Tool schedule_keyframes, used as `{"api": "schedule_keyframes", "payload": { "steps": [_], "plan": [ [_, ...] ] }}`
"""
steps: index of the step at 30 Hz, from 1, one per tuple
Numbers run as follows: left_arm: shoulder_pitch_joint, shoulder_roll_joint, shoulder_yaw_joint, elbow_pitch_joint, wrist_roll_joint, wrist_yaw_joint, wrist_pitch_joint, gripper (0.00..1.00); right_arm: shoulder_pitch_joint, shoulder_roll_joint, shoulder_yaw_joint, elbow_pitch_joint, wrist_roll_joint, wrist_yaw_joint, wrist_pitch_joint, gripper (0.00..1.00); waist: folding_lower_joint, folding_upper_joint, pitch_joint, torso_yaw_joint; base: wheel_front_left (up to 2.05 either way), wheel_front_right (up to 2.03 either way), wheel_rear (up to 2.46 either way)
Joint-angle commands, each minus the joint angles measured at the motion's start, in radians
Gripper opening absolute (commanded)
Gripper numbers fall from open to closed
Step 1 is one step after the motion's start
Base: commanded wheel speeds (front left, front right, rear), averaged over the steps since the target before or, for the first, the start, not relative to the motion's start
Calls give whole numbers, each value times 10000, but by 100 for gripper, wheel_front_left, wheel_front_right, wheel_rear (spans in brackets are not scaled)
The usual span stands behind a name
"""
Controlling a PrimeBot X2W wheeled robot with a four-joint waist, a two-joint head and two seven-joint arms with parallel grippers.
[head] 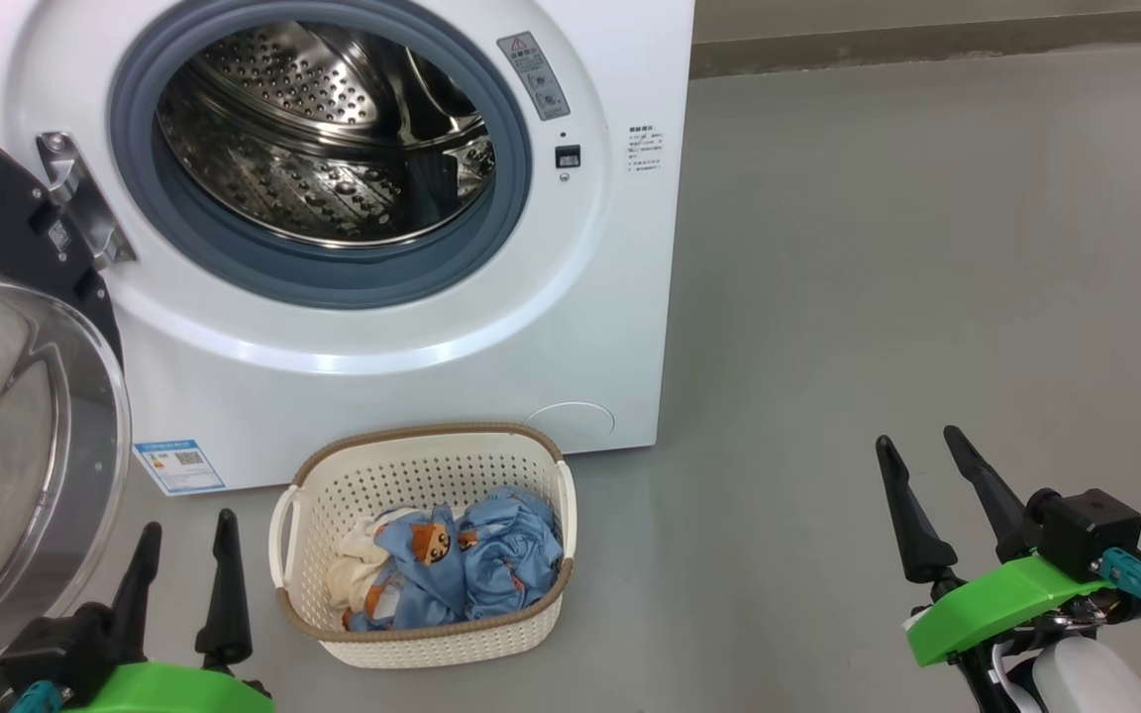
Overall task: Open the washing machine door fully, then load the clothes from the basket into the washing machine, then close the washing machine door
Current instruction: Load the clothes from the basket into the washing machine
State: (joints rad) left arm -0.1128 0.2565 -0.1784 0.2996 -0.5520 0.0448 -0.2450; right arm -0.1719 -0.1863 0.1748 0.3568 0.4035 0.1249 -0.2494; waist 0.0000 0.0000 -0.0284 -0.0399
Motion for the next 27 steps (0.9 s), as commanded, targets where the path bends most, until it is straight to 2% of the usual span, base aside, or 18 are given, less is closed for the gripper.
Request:
{"api": "schedule_keyframes", "payload": {
  "steps": [1, 7, 19, 27],
  "plan": [
    [-230, 294, 321, -245, 10, 5, 23, 100, -238, -117, 207, -229, -75, 58, -124, 100, 0, 0, -2, 4, 49, -49, 0],
    [-230, 326, 295, -291, -8, 12, 19, 100, -226, -122, 236, -236, -70, 58, -124, 100, 0, 0, 6, 25, 97, -97, 0],
    [-238, 369, 263, -340, -28, 122, 15, 100, -212, -94, 226, -242, -54, 58, -124, 100, 0, 0, 35, 71, 155, -155, 0],
    [-247, 389, 233, -365, -92, 93, 1, 100, -205, -75, 197, -257, -52, 58, -124, 100, 0, 0, 58, 109, 62, -62, 0]
  ]
}}
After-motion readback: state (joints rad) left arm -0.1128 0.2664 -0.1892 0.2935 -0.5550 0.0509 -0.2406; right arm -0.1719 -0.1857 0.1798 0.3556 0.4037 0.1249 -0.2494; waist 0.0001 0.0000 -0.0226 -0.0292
